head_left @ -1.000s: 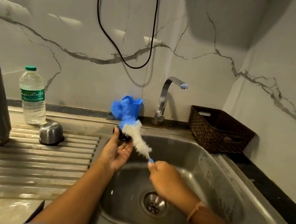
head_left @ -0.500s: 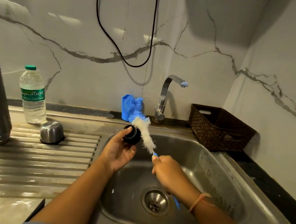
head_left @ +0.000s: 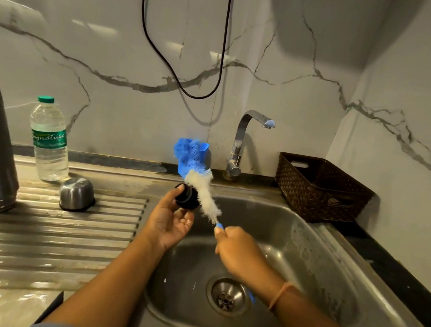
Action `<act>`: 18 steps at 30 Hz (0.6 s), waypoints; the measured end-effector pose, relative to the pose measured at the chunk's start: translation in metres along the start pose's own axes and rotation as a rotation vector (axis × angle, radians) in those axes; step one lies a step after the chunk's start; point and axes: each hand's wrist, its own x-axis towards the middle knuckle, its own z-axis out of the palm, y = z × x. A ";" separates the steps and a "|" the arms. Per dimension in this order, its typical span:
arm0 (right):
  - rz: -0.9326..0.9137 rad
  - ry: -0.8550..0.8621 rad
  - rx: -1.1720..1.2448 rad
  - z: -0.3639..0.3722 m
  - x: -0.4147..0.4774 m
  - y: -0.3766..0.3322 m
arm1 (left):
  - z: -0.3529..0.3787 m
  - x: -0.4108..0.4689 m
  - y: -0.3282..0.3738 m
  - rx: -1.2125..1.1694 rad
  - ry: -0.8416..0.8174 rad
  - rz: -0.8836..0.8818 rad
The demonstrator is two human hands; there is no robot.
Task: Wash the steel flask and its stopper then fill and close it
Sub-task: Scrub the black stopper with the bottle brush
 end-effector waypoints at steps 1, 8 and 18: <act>0.007 -0.021 0.008 0.007 -0.006 0.004 | -0.002 0.001 0.003 -0.064 0.003 0.022; 0.020 -0.072 0.017 0.018 -0.013 0.001 | -0.008 0.003 0.007 -0.223 0.002 0.057; -0.004 -0.046 -0.063 0.025 -0.020 -0.001 | -0.007 0.006 0.006 -0.181 0.033 0.102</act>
